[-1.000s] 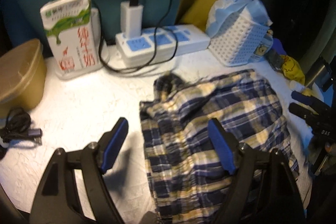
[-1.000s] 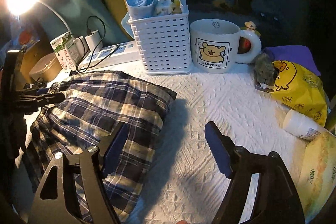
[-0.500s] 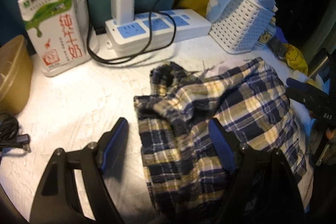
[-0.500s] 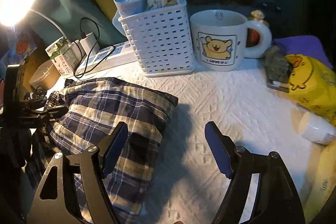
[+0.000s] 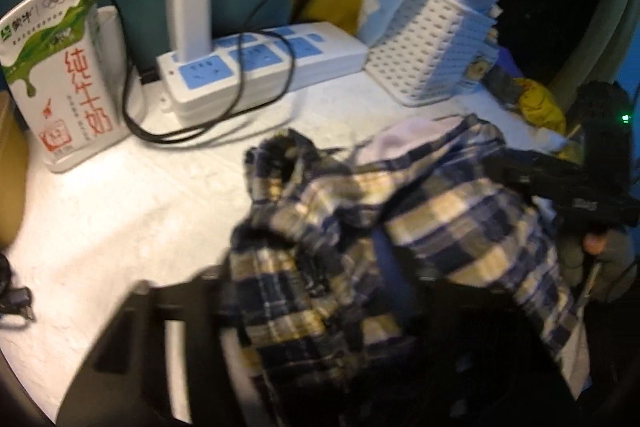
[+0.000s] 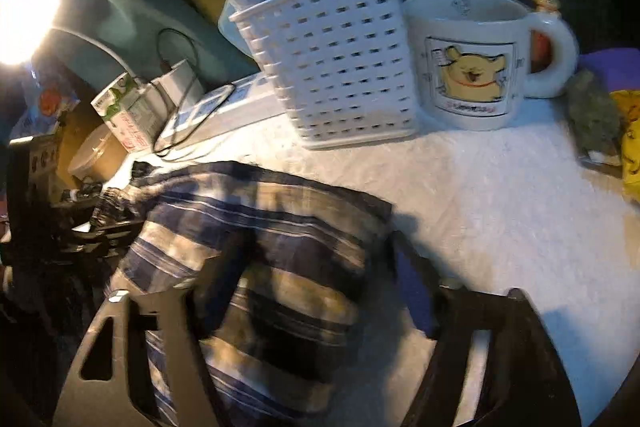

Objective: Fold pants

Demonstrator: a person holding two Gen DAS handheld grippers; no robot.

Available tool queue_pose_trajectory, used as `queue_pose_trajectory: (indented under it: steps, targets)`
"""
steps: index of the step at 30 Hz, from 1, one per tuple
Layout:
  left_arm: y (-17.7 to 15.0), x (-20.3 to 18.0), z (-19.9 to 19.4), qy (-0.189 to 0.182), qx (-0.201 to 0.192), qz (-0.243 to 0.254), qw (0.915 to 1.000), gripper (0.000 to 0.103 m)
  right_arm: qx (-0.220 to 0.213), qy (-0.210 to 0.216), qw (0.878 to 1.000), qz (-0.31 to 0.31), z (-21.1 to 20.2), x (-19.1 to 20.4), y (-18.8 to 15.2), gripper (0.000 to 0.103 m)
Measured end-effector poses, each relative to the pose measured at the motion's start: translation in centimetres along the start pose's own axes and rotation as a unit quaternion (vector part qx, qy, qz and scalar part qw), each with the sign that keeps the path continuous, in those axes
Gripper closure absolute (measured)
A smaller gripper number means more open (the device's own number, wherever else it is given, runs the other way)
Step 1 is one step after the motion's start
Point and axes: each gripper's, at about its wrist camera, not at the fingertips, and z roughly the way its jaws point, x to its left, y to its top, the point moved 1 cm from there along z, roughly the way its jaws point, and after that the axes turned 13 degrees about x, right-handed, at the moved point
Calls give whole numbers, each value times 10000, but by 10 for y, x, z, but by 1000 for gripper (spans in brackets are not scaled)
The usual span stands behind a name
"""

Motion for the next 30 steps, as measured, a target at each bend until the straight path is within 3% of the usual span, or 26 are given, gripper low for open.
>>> queue_pose_trajectory:
  steps: [1, 3, 6, 10, 19, 30]
  targets:
    - [-2, -4, 0, 43, -53, 30, 10000, 68, 15, -6, 10000, -42, 1, 2, 0, 55]
    - [-6, -6, -2, 45, -120, 7, 9999, 74, 97, 83, 9998, -164, 4, 8, 1, 75]
    - [-10, -8, -9, -27, -243, -81, 9997, 83, -4, 6, 9993, -383, 0, 18, -3, 85]
    - [-21, -20, -31, -12, -555, -48, 9984, 86, -297, -84, 9984, -465, -17, 32, -8, 87]
    - [-53, -42, -105, -56, -1565, 5, 9877, 86, -1422, -605, 9814, -1142, -114, 92, -24, 88]
    - [-113, -80, -232, 199, -2840, 145, 9585, 86, -2460, -597, 9504, -1807, -227, 170, -65, 88]
